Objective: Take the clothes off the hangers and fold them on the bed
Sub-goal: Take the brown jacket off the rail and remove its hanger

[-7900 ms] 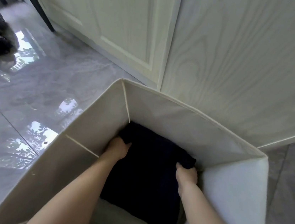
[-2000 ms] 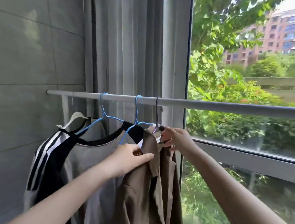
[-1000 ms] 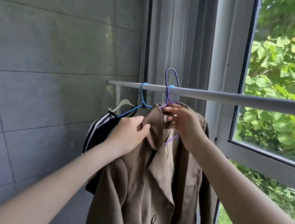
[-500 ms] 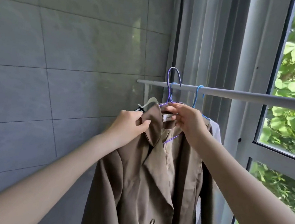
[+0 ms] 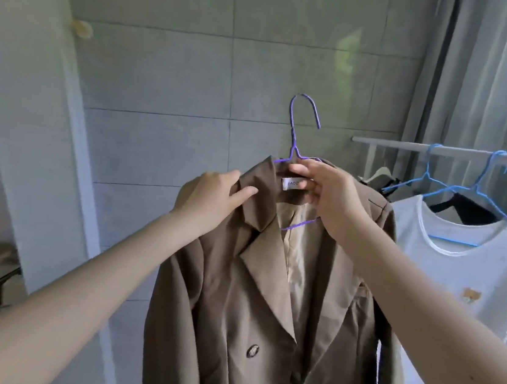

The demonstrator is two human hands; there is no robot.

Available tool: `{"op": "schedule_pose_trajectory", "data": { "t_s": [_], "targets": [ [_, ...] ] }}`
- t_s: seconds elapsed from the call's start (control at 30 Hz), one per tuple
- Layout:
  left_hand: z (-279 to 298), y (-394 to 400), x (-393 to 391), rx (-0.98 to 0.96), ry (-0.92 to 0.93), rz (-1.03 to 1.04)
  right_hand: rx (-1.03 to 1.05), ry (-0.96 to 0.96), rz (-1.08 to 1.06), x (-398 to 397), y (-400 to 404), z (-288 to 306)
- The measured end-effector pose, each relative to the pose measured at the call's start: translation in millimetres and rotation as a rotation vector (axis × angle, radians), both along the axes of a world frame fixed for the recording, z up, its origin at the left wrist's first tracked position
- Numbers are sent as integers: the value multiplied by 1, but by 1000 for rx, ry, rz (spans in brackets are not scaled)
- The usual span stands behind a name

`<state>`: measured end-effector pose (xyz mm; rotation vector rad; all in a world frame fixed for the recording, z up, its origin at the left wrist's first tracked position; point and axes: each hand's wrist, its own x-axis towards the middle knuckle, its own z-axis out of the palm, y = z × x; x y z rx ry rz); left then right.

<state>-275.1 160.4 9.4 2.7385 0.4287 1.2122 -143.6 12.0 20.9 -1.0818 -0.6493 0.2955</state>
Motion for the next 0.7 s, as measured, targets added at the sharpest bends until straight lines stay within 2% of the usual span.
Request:
{"op": "schedule_pose_trajectory", "data": {
  "t_s": [0.3, 0.5, 0.57, 0.7],
  "targets": [
    [-15, 78, -163, -37, -96, 237, -70, 5, 228, -139, 106, -8],
    [-12, 124, -283, -41, -214, 391, -62, -82, 510, -237, 183, -7],
    [-10, 138, -322, -28, -237, 475, -80, -153, 550, -266, 208, -2],
    [-16, 169, -399, -15, -266, 609, -54, -313, 483, -314, 256, -2]
  ]
}}
